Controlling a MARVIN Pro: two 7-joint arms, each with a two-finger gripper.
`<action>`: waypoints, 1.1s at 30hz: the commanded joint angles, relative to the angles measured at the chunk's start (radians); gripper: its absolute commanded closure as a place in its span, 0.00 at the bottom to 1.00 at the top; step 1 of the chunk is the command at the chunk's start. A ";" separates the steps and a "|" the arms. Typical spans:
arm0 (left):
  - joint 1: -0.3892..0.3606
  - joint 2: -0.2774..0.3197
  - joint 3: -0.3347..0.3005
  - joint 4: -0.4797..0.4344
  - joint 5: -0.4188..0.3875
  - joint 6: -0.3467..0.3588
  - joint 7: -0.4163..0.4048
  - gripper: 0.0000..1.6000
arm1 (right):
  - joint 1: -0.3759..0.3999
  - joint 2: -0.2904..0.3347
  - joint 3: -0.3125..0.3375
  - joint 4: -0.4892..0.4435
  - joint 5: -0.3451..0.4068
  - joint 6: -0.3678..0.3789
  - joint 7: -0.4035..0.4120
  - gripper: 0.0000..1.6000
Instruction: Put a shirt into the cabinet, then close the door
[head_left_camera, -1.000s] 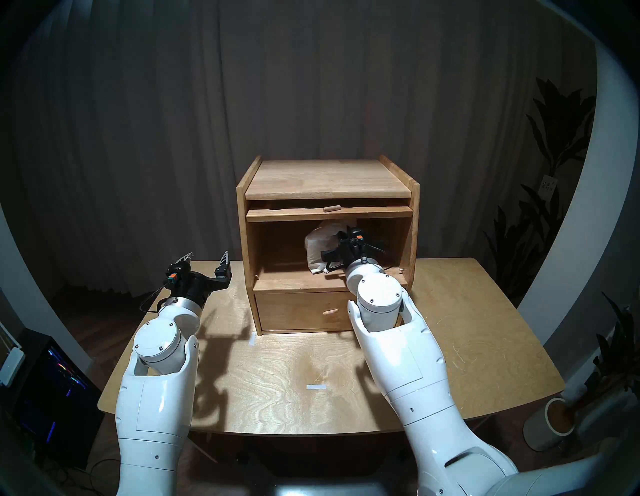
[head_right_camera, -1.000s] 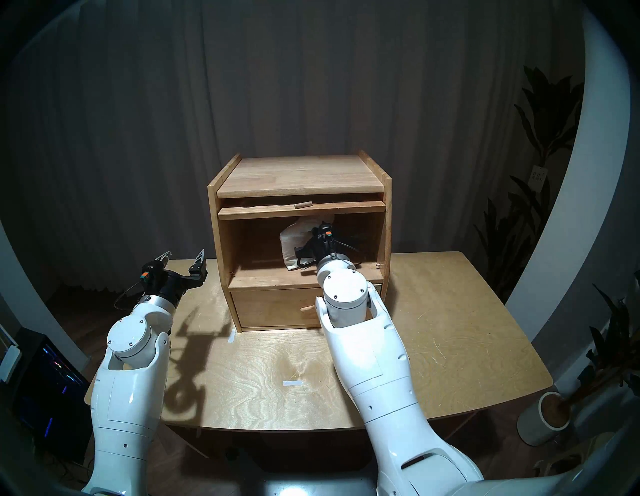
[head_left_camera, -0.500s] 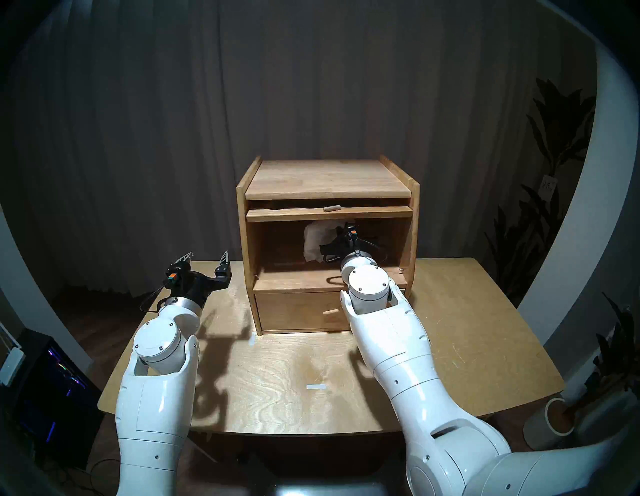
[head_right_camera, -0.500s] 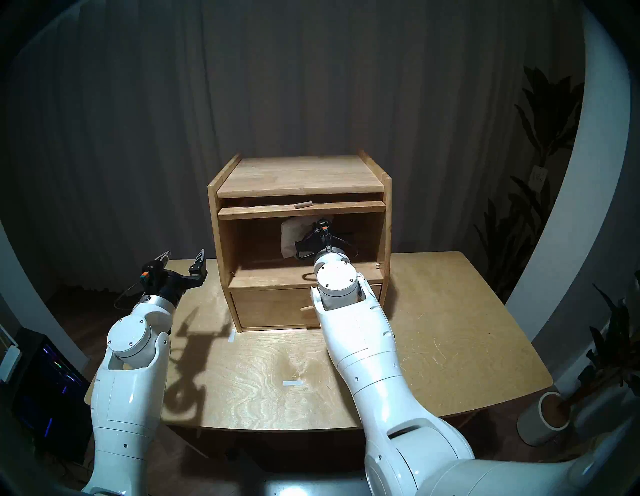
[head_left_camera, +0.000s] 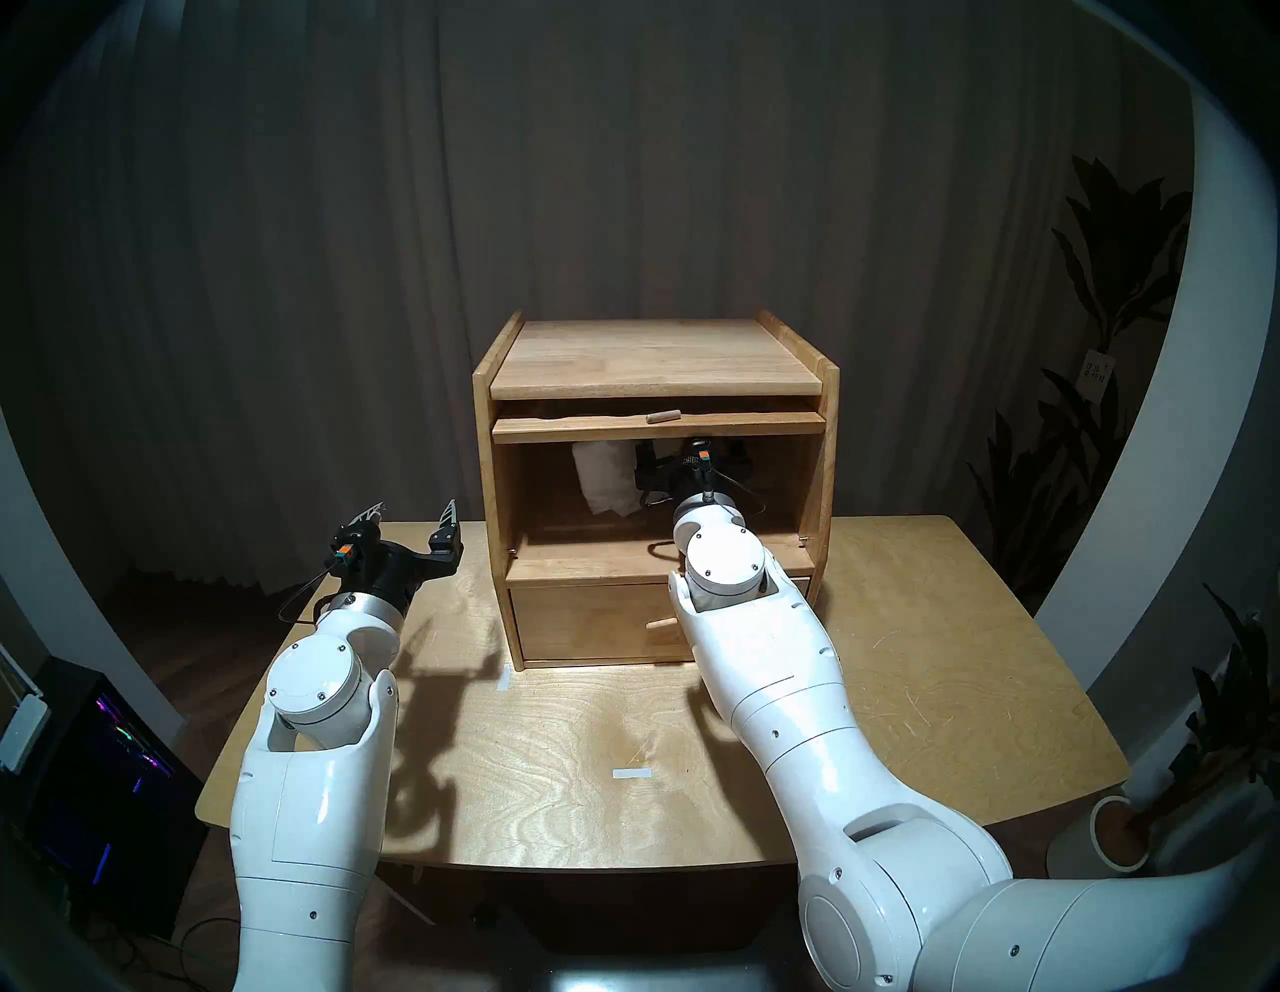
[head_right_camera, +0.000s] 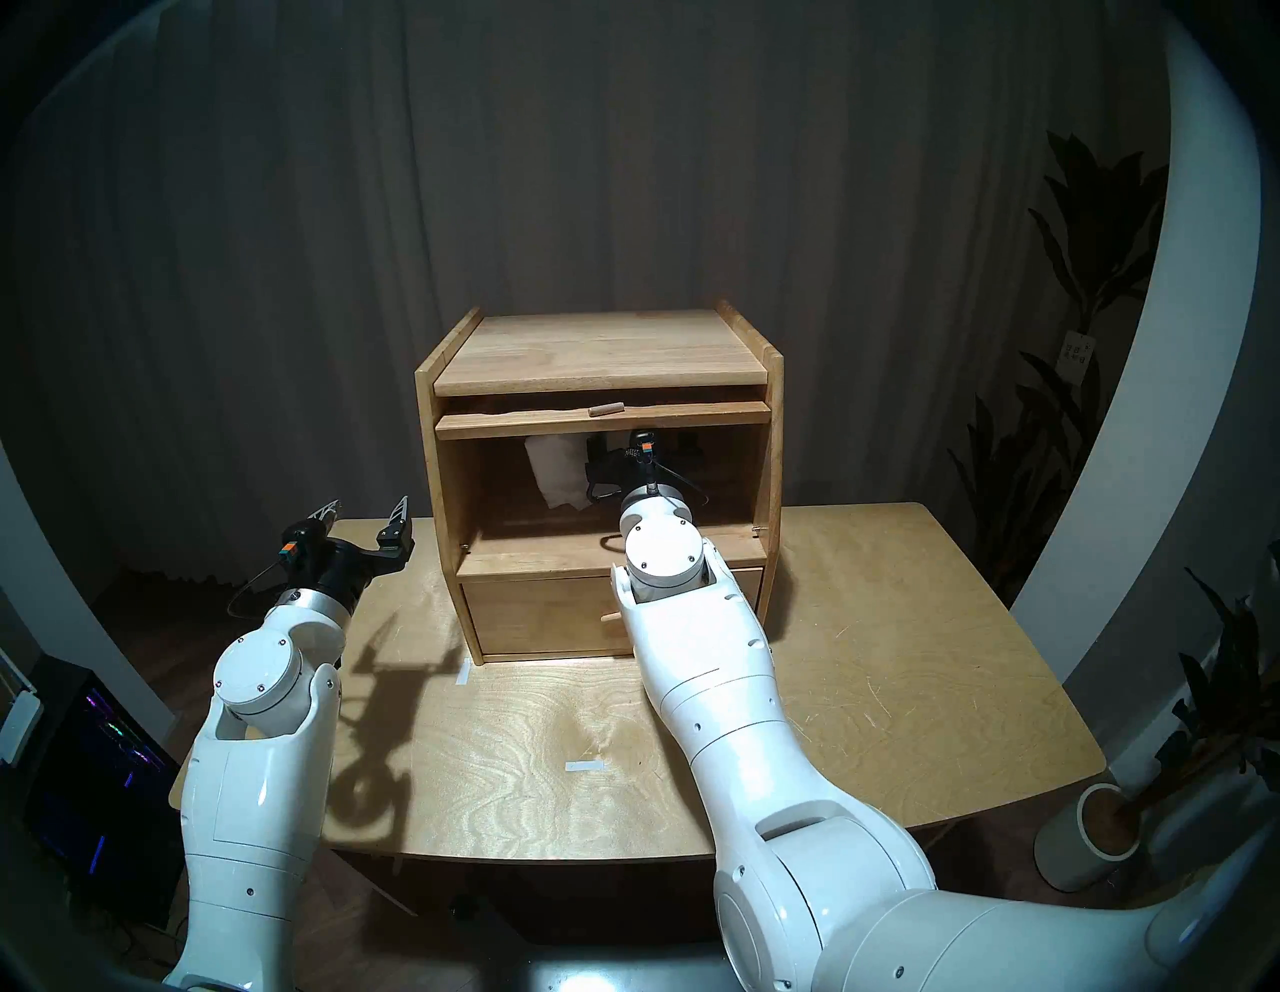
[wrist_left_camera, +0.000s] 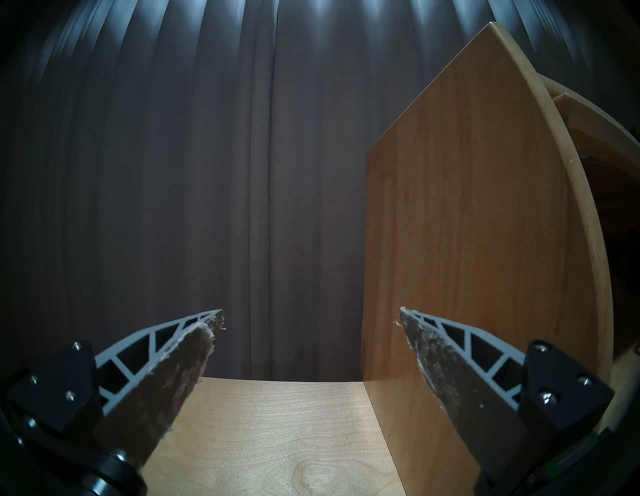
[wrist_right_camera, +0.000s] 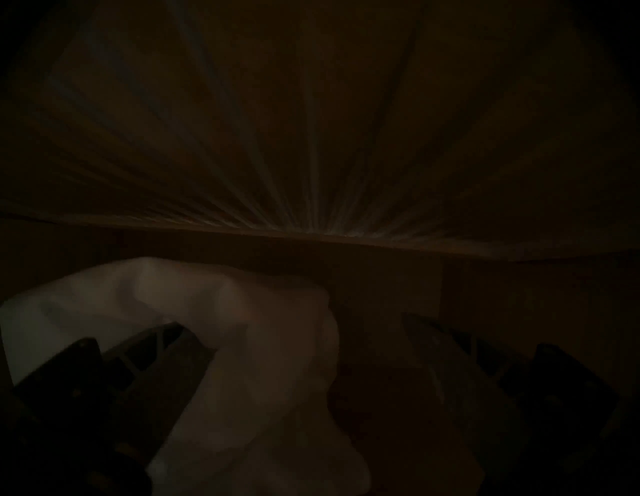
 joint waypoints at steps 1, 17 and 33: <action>-0.011 -0.001 0.001 -0.024 -0.001 -0.007 0.000 0.00 | -0.045 -0.006 -0.050 -0.121 0.013 -0.087 -0.044 0.00; -0.012 0.000 0.002 -0.023 -0.002 -0.006 0.001 0.00 | -0.179 0.083 -0.207 -0.283 0.107 -0.124 -0.170 0.00; -0.009 0.000 0.003 -0.028 -0.002 -0.006 0.003 0.00 | -0.284 0.170 -0.140 -0.418 0.239 0.066 -0.197 1.00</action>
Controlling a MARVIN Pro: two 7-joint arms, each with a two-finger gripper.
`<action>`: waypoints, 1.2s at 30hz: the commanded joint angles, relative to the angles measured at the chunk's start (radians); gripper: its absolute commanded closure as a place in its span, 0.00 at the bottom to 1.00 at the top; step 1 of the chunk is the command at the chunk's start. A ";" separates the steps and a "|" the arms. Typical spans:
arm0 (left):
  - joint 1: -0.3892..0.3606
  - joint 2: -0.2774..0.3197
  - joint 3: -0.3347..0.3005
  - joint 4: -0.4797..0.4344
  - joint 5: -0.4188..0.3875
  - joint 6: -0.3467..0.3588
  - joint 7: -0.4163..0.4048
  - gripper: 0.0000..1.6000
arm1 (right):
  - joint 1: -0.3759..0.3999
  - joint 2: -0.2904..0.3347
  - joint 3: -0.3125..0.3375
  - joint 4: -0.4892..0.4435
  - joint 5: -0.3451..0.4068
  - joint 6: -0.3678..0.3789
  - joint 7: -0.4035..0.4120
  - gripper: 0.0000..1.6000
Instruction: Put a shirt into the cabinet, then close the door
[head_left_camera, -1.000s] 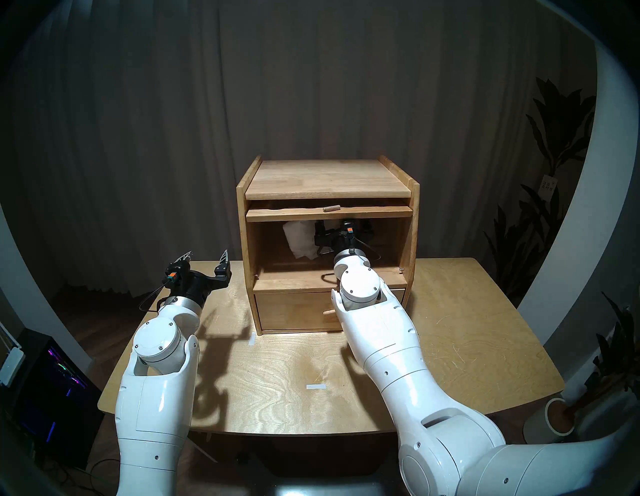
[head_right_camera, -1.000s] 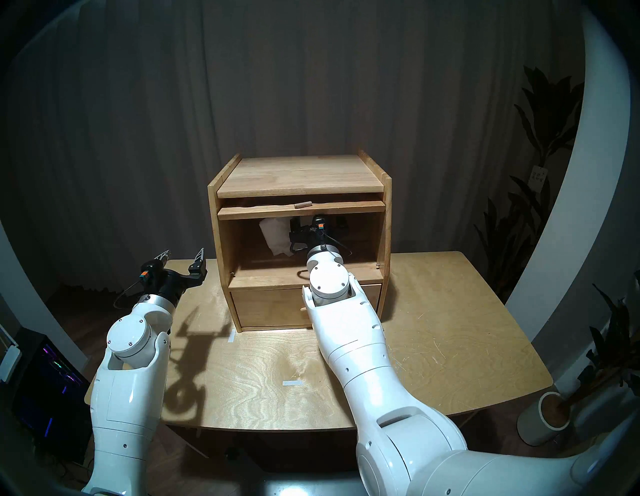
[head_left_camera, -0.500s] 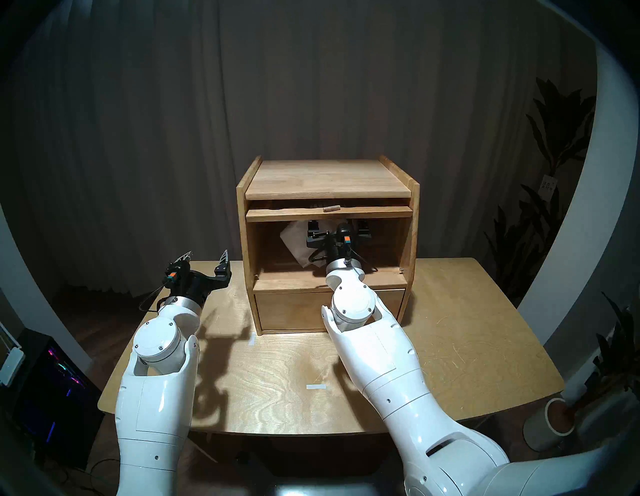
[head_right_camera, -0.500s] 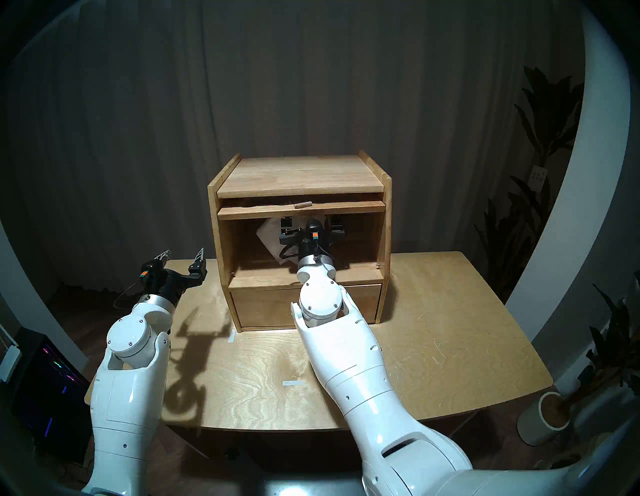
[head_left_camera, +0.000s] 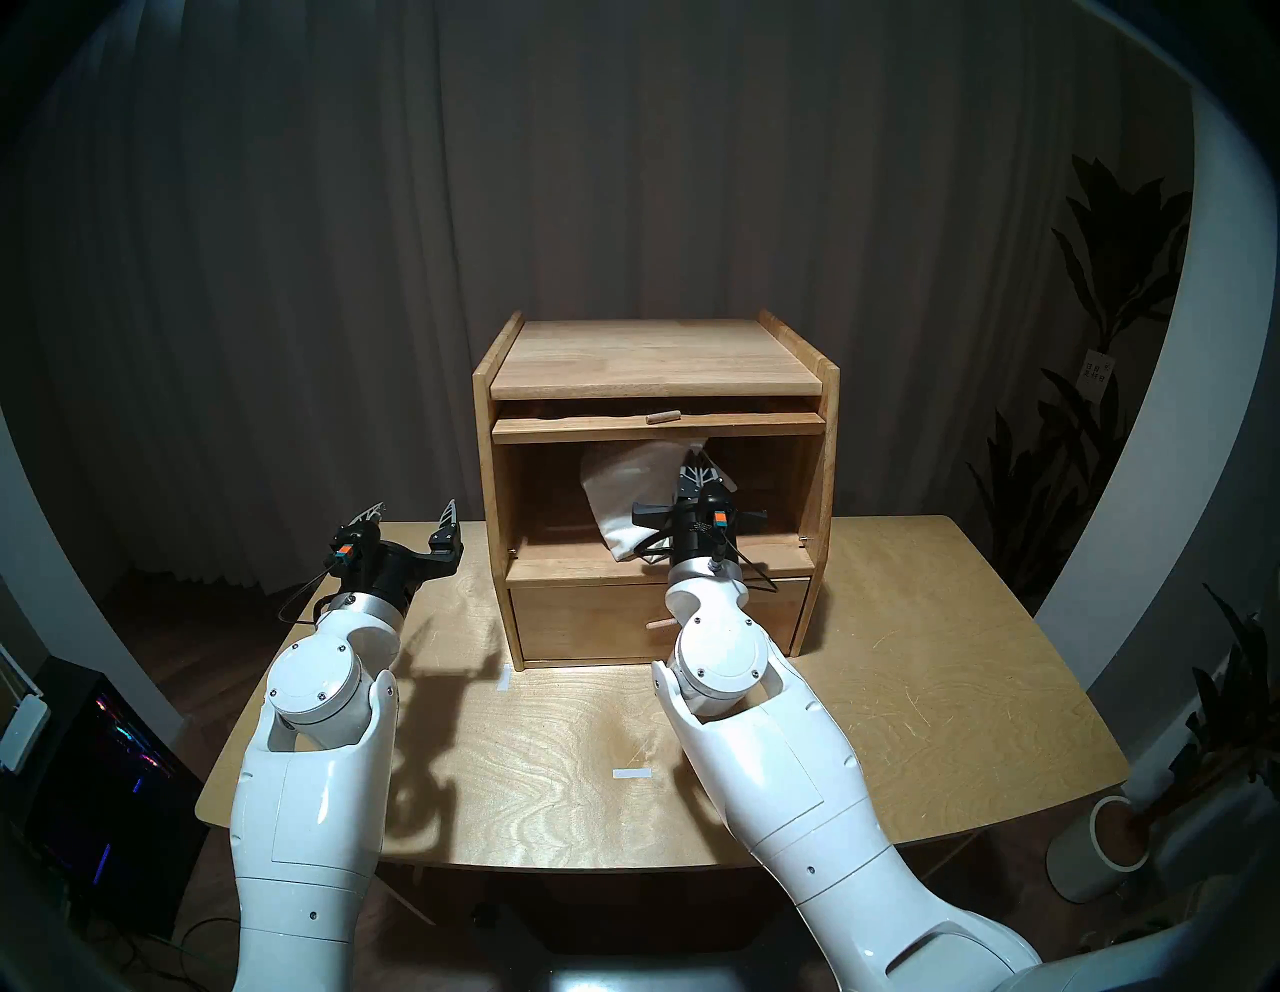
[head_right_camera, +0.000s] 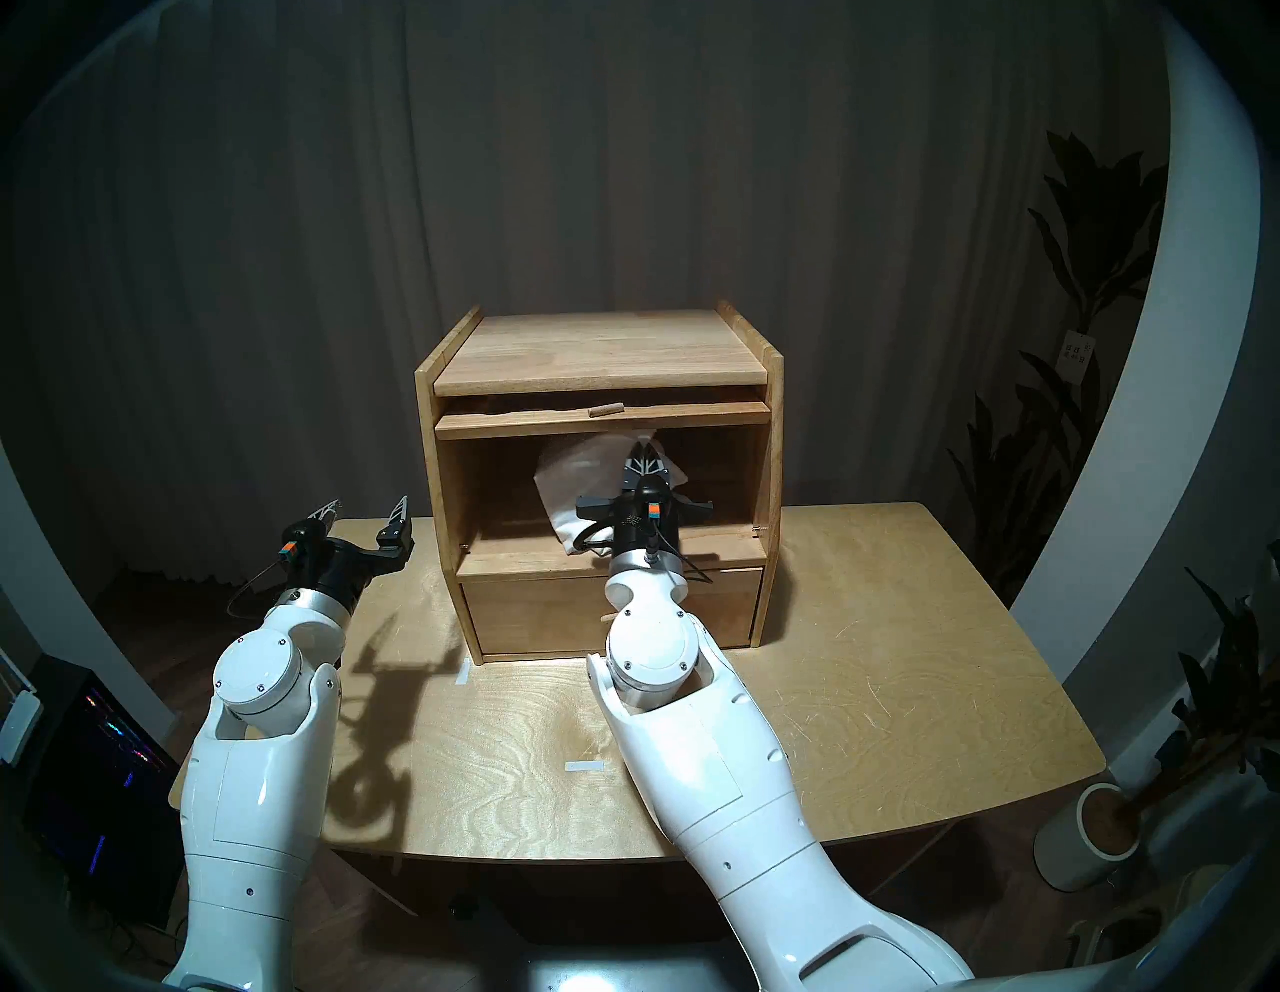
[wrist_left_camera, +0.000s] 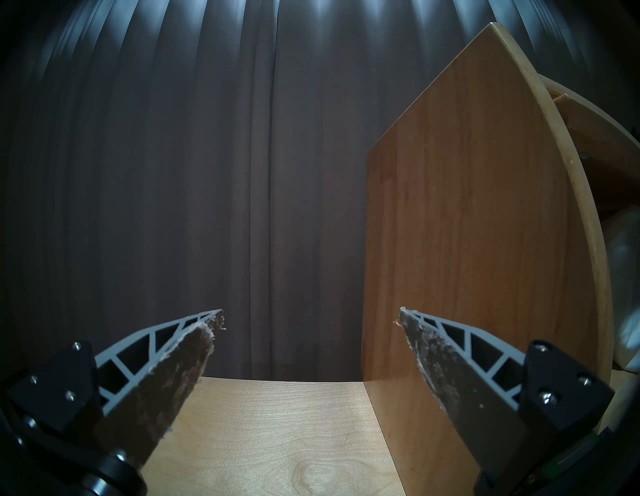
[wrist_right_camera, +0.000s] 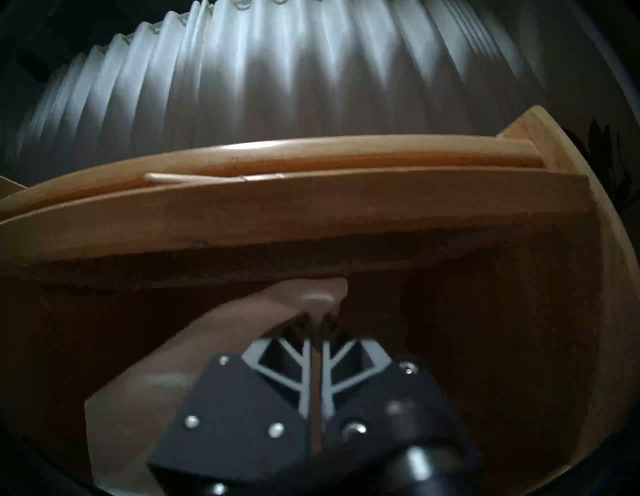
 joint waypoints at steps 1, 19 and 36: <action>-0.010 0.000 0.001 -0.026 -0.001 -0.006 0.000 0.00 | 0.009 0.044 0.053 -0.045 0.066 0.082 0.055 1.00; -0.012 0.001 0.002 -0.022 -0.002 -0.006 0.001 0.00 | 0.224 -0.002 0.127 0.132 0.110 0.119 0.247 1.00; -0.010 0.002 0.003 -0.027 -0.003 -0.006 0.003 0.00 | 0.264 0.003 0.077 0.144 0.098 0.170 0.287 1.00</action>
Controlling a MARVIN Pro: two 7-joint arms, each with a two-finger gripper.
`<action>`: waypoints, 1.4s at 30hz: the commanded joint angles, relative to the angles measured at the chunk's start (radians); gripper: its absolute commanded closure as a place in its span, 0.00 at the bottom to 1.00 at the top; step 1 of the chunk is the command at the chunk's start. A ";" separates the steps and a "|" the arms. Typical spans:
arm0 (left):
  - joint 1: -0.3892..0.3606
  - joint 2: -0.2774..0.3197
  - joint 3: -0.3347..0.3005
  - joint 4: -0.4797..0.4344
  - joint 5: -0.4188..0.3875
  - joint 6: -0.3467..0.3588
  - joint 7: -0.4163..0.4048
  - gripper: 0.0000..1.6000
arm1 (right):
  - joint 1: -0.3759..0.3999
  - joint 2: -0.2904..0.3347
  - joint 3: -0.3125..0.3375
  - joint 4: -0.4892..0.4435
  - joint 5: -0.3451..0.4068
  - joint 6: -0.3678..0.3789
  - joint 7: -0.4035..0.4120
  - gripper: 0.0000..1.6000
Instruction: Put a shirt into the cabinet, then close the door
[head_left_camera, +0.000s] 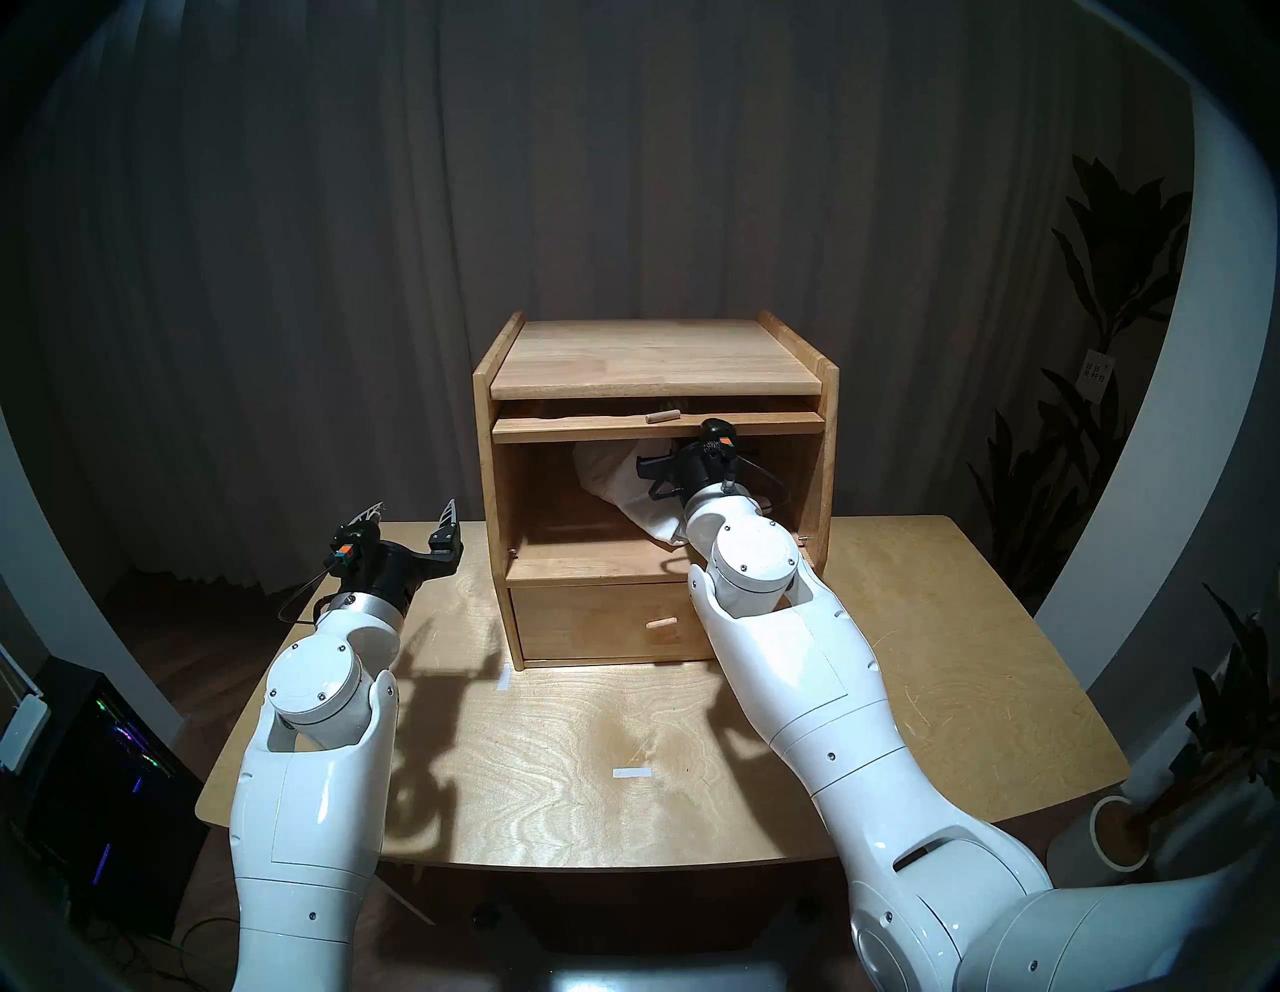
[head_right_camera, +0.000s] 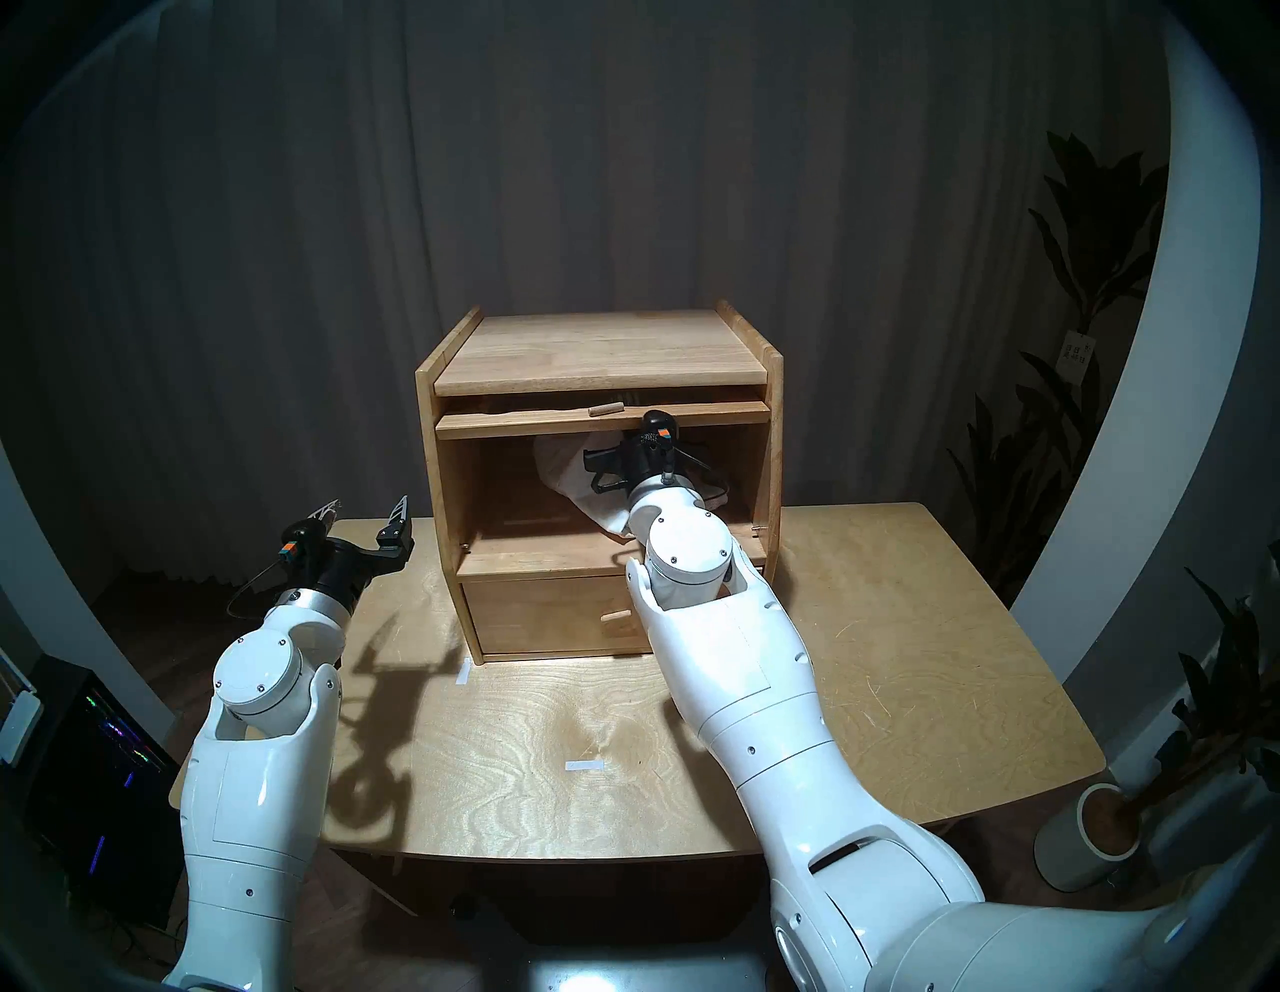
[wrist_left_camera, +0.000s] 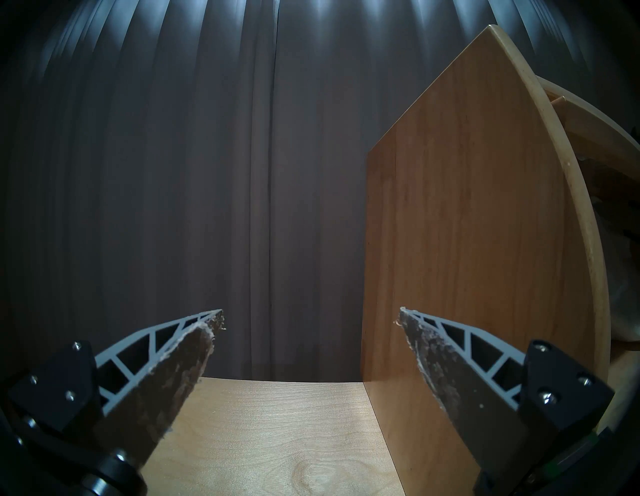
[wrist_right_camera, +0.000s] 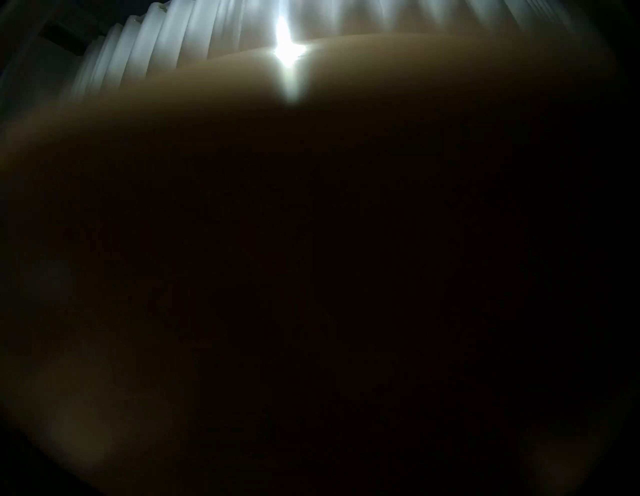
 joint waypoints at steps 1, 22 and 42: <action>-0.011 0.000 0.001 -0.025 -0.001 -0.006 0.000 0.00 | 0.013 -0.004 0.011 -0.006 0.010 0.010 0.000 1.00; -0.012 0.002 0.002 -0.022 -0.002 -0.006 0.001 0.00 | -0.108 0.032 -0.024 -0.197 -0.040 0.049 -0.028 0.00; -0.012 0.004 0.003 -0.015 -0.003 -0.005 0.002 0.00 | -0.385 0.122 -0.134 -0.432 0.016 0.173 -0.149 0.00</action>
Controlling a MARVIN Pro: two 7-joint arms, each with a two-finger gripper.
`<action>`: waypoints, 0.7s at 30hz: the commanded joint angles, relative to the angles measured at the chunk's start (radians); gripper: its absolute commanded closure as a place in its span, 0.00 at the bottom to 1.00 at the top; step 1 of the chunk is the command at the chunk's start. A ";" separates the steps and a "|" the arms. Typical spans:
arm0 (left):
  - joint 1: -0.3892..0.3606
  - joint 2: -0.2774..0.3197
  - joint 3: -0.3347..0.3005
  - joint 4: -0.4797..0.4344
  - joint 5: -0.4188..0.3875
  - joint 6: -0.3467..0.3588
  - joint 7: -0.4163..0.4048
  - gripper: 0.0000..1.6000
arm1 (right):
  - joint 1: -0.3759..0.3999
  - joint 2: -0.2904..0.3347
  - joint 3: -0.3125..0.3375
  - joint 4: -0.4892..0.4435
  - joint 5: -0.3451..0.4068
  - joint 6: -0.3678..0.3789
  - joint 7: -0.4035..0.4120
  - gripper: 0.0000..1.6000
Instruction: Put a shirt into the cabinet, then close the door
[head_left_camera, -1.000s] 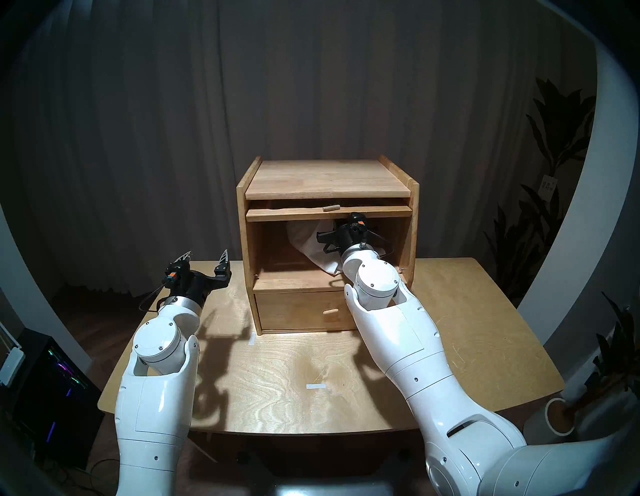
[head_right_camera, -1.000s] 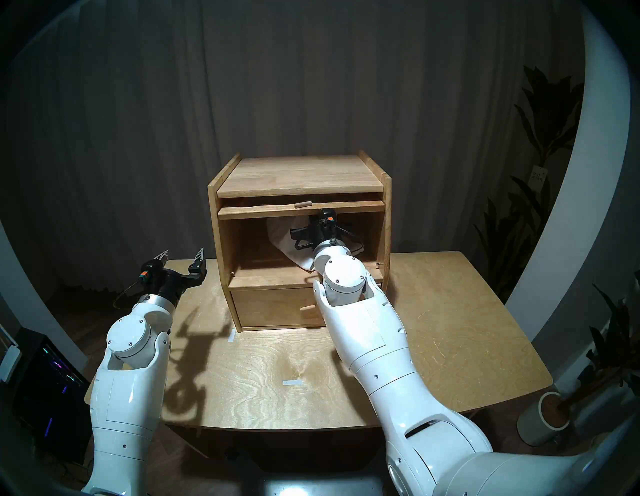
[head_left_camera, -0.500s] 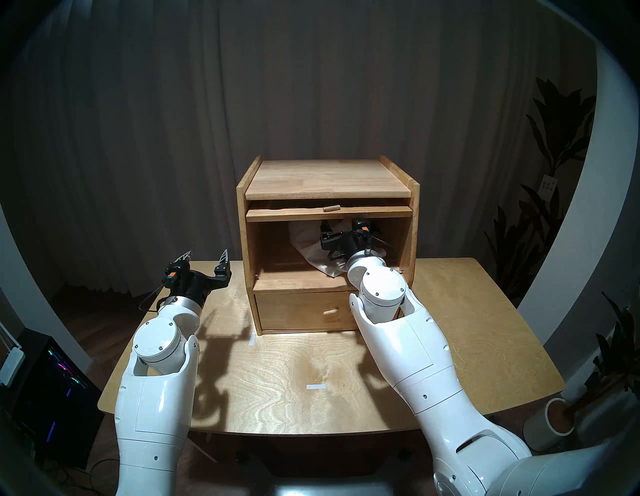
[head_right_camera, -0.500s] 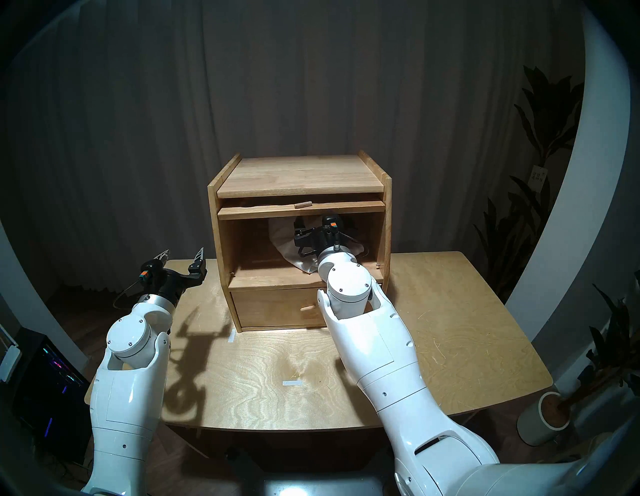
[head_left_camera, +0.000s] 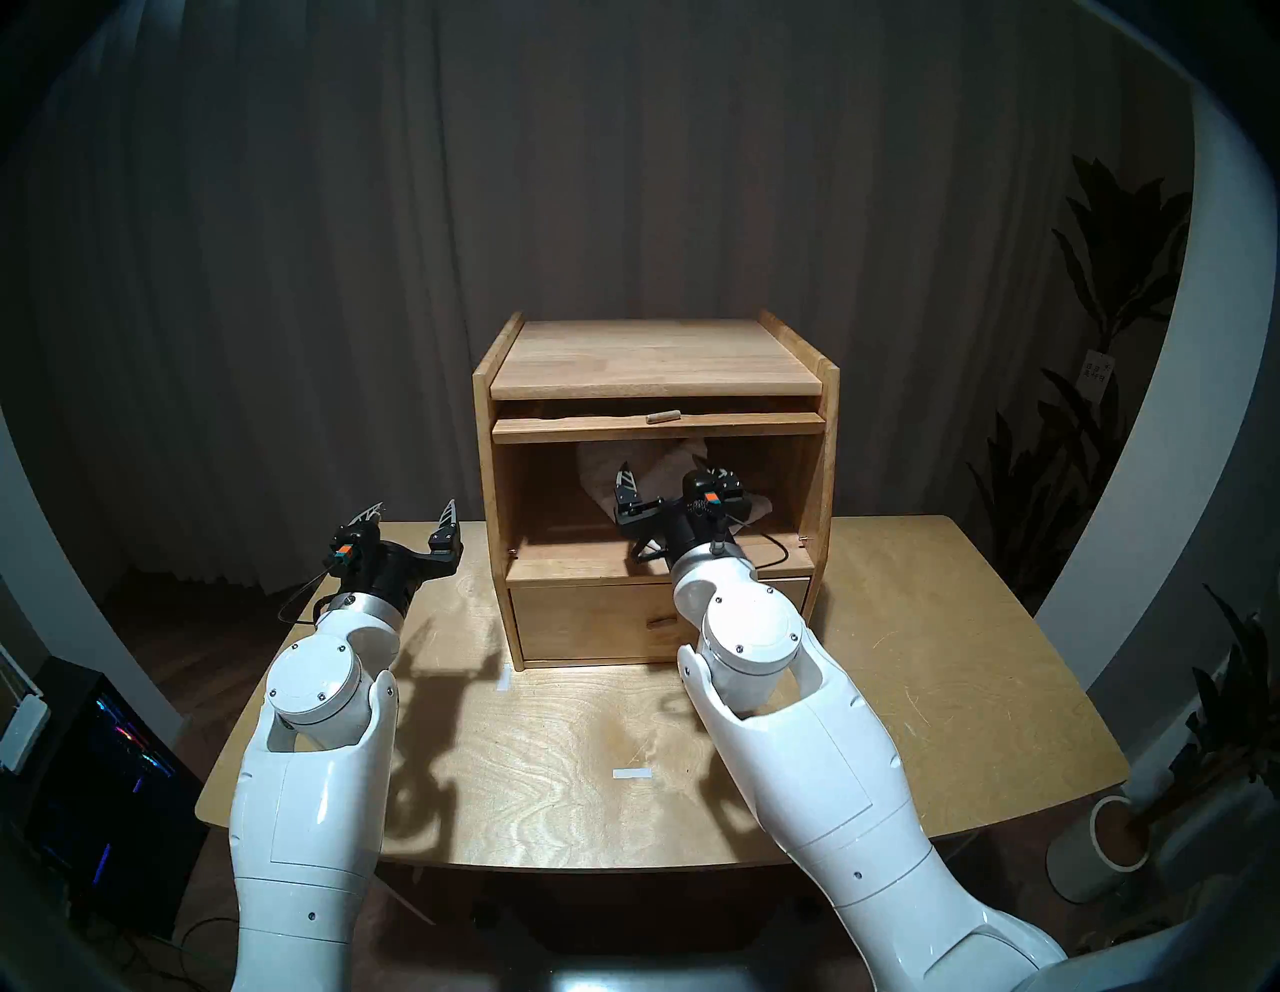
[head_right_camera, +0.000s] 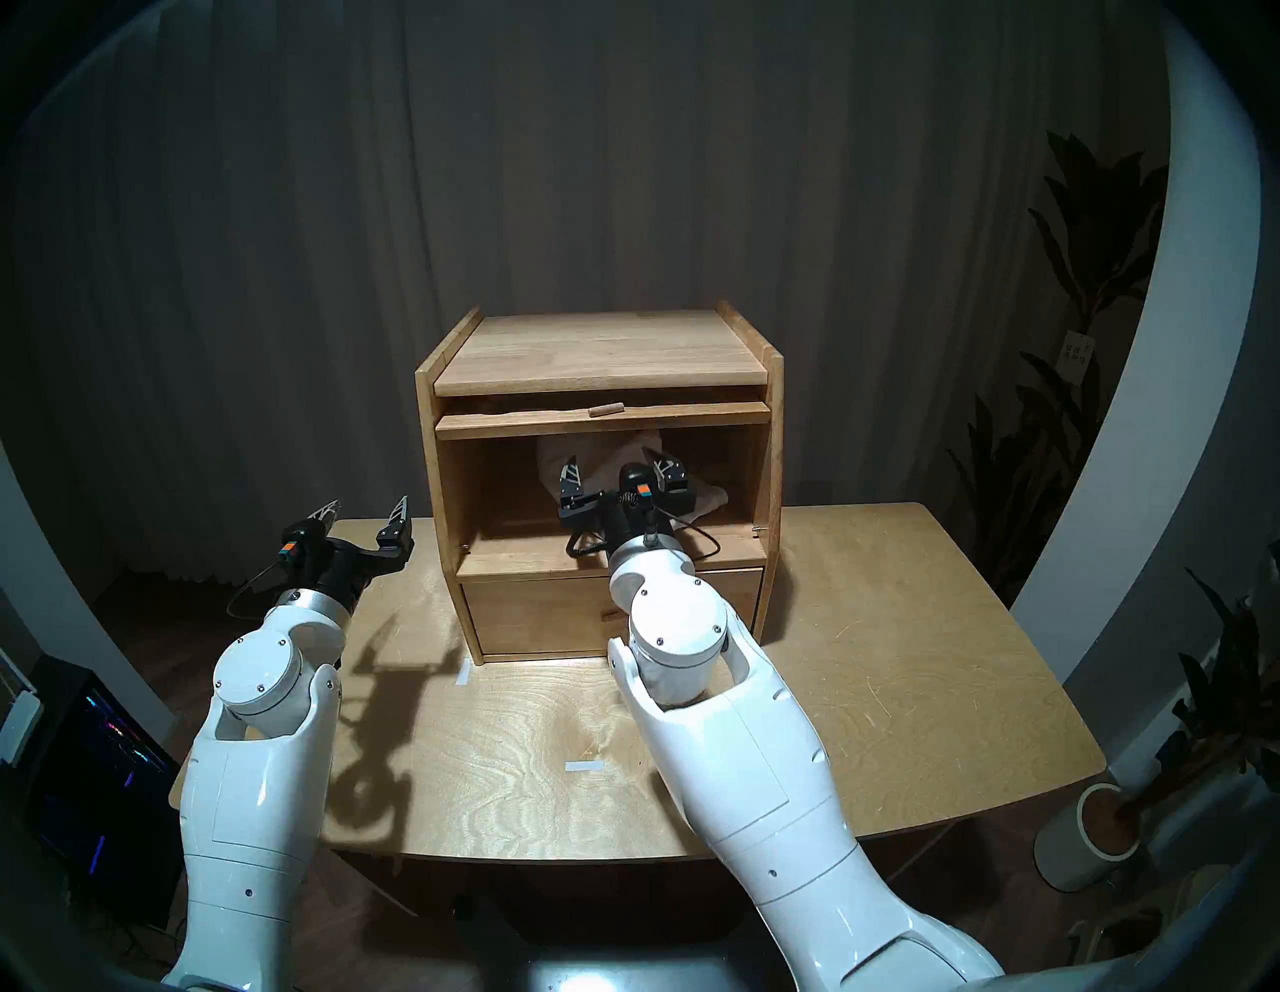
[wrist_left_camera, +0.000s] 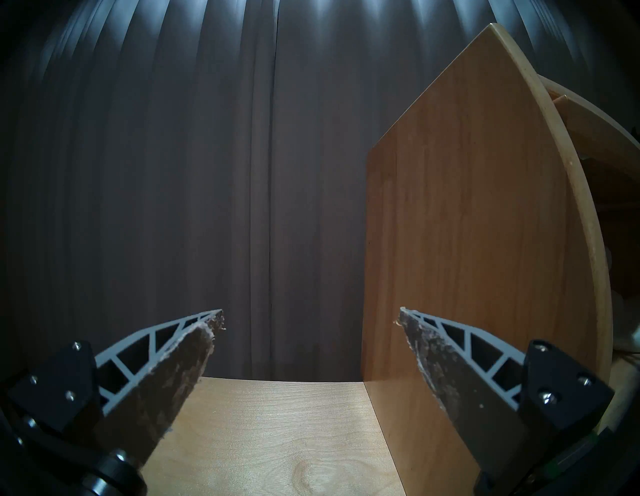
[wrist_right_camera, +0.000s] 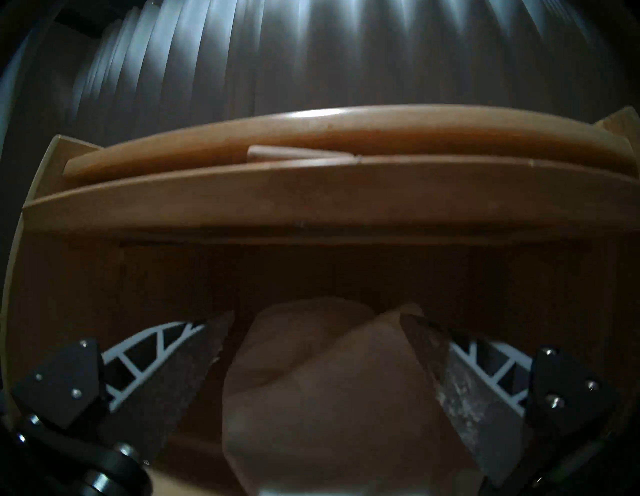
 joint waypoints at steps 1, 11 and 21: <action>-0.013 0.001 0.001 -0.016 -0.001 -0.005 -0.001 0.00 | -0.115 0.045 -0.011 -0.113 0.018 0.037 -0.057 0.00; -0.013 0.002 0.002 -0.014 -0.001 -0.005 -0.001 0.00 | -0.234 0.087 -0.057 -0.235 -0.010 0.073 -0.123 1.00; -0.014 0.003 0.003 -0.015 -0.002 -0.006 0.000 0.00 | -0.345 0.157 -0.059 -0.348 -0.066 0.123 -0.221 1.00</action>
